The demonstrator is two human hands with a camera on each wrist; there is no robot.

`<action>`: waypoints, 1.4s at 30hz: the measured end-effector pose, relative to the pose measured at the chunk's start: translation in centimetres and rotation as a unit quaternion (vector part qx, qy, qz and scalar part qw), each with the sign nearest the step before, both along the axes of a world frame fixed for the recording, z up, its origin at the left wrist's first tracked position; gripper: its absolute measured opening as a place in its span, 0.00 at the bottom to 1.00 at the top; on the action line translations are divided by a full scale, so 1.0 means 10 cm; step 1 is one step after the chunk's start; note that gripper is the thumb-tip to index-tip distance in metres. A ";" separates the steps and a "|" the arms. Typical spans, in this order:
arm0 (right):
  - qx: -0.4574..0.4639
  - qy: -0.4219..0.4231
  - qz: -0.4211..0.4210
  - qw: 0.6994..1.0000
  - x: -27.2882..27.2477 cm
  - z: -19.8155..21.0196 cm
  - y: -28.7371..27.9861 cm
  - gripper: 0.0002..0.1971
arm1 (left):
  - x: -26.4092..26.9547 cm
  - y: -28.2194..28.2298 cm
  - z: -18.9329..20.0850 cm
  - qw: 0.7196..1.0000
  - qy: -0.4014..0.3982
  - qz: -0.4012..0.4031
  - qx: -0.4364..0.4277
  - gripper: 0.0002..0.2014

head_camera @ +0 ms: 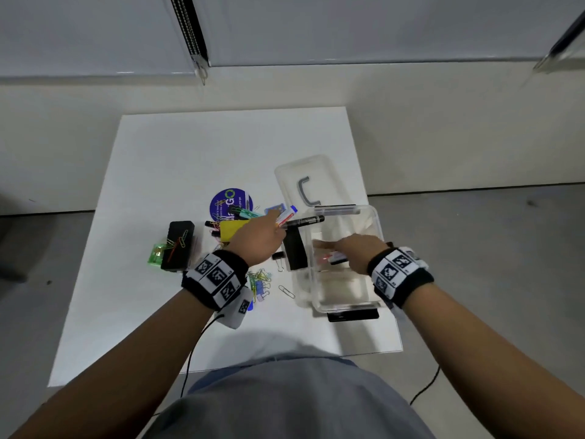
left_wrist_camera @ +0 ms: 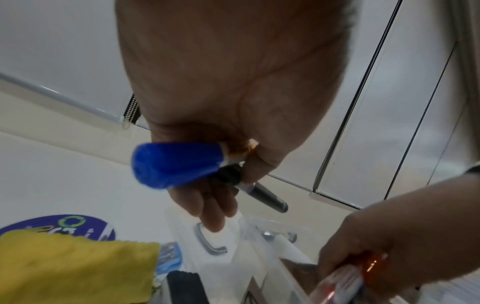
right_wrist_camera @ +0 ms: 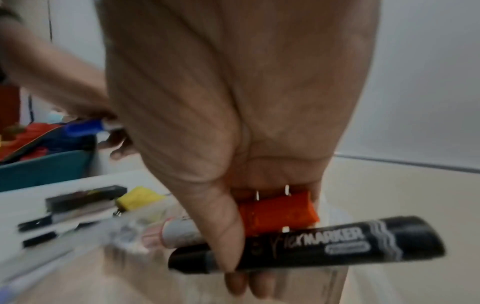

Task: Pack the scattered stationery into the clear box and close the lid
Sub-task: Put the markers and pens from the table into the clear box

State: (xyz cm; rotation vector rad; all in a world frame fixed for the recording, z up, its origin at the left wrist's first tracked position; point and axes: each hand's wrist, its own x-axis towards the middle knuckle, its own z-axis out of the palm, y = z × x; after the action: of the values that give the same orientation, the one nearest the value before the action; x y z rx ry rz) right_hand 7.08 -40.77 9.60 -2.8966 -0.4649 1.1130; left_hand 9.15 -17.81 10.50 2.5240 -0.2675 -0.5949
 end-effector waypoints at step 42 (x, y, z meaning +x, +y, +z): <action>0.118 -0.027 -0.304 0.945 -0.17 -1.10 2.17 0.14 | -0.16 1.50 -1.21 0.973 -0.005 0.050 0.226 0.15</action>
State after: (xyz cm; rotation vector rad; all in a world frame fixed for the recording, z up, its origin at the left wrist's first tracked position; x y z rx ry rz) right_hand 5.36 -19.06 -1.37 -2.5697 0.2747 0.8092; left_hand 7.51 -2.81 -1.64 2.9553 -0.0027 -0.6645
